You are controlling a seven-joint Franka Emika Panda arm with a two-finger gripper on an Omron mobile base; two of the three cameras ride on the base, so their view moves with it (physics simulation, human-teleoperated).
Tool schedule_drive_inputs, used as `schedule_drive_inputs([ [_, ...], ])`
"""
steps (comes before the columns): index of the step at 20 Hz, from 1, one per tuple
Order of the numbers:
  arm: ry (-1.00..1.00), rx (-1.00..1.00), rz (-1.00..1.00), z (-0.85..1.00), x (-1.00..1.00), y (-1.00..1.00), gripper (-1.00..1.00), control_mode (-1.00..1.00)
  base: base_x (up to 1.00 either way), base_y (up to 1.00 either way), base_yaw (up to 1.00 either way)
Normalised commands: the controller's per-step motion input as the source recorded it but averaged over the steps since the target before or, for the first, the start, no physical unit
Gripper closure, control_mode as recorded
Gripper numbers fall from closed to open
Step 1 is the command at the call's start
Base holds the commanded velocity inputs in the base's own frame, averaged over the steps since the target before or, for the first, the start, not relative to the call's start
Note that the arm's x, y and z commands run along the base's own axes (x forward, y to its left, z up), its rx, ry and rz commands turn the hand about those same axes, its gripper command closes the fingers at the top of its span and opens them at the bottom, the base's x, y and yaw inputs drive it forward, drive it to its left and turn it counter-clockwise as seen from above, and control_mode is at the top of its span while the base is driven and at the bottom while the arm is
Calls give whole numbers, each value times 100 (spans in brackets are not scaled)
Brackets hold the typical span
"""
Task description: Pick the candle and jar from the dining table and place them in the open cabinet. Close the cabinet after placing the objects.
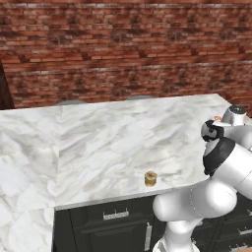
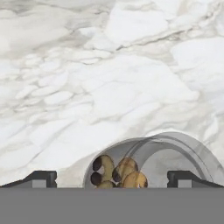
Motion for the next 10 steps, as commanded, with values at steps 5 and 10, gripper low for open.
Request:
schedule_drive_inputs([
  [5, 0, 3, 0, -20, 21, -23, -100, -100, 0, 0, 0],
  [10, 0, 7, 0, -19, 14, -20, -100, -100, 0, 0, 0],
])
